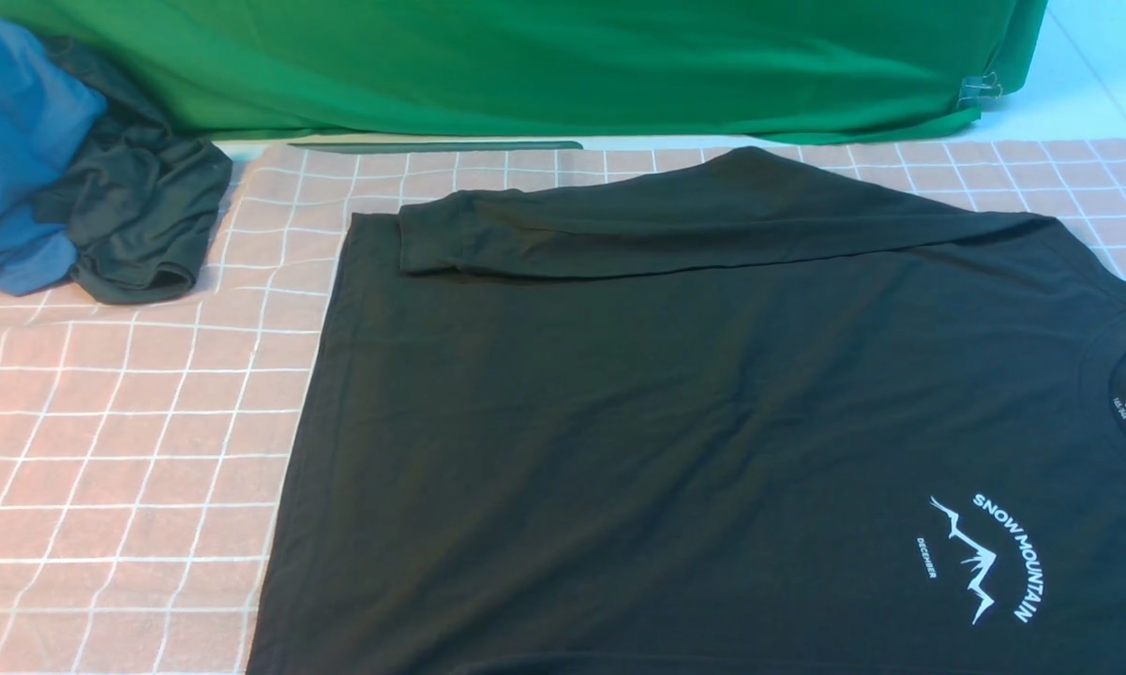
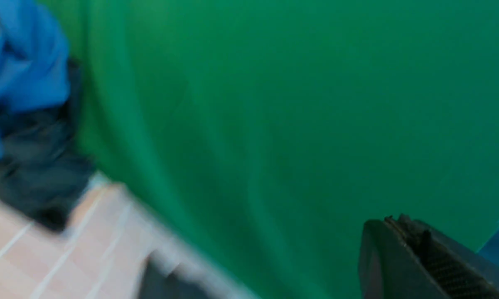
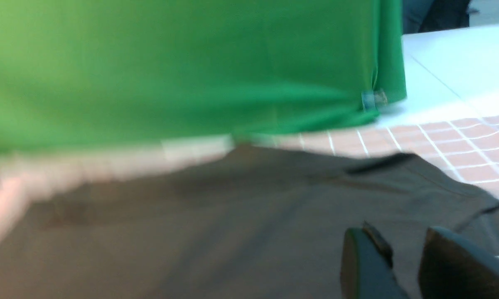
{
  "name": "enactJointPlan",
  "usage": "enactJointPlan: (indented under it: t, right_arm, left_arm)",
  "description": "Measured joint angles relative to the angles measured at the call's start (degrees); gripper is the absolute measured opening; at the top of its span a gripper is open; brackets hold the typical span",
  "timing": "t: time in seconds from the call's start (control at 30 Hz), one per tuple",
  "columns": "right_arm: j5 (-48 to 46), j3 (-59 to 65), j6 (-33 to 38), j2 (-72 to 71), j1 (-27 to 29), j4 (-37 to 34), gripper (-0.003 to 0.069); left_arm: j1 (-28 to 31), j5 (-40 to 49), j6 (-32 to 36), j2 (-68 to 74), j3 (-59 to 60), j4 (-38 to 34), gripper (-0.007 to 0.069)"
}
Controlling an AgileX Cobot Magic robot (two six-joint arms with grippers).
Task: Fold a long-sleeved shirt over a pink coffee tablecloth.
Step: 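Grasp the left edge of the dark T-shirt lying flat on the table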
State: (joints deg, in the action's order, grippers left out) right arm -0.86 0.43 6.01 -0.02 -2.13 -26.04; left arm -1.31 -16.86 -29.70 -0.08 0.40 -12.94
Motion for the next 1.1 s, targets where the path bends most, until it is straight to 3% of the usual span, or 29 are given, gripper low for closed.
enactJointPlan:
  t: [0.07,0.17,0.27,0.3,0.33,0.43,0.57,0.67,0.8,0.93,1.1]
  right_arm:
    - [3.6,0.0,-4.7,0.0,0.0,-1.4,0.0236]
    - [5.8,0.0,-4.9,0.0,0.0,-2.1,0.0228]
    - [6.6,0.0,-4.6,0.0,0.0,-2.2,0.0226]
    - [6.8,0.0,-4.6,0.0,0.0,-2.2,0.0226]
    - [8.1,0.0,-4.4,0.0,0.0,-2.4,0.0226]
    - [10.3,0.0,-5.3,0.0,0.0,-2.4,0.0225]
    - [-0.4,-6.6,-4.9,1.3,0.0,-2.6,0.0167]
    - [-11.4,-16.0,-0.5,7.3,0.0,-2.6,0.0059]
    - [-21.1,-26.1,4.0,18.3,0.0,-2.6,0.0041]
    - [-33.0,-34.7,10.5,31.5,0.0,-2.6,0.0041]
    - [-37.1,-36.0,13.7,39.1,0.0,-2.5,0.0041]
  left_arm:
    - [0.0,-9.5,-6.3,-0.1,-0.1,0.0,0.0014]
    - [0.0,-7.4,-11.1,0.1,-4.3,-0.1,0.0014]
    - [0.0,13.6,-13.2,4.9,-16.5,2.7,0.0014]
    - [0.0,15.2,-13.1,5.4,-17.4,3.2,0.0014]
    - [0.0,29.3,-10.7,10.6,-23.7,4.1,0.0014]
    - [0.0,53.3,-0.1,22.9,-32.7,2.9,0.0014]
    - [0.0,69.4,15.0,38.2,-38.2,-3.8,0.0014]
    - [-0.1,72.6,24.4,49.3,-38.3,-10.2,0.0013]
    - [-2.8,72.8,27.5,59.6,-38.3,-12.4,0.0013]
    - [-11.5,71.0,21.1,65.8,-38.3,-5.6,0.0013]
    - [-24.3,66.5,11.9,70.0,-38.3,1.3,0.0013]
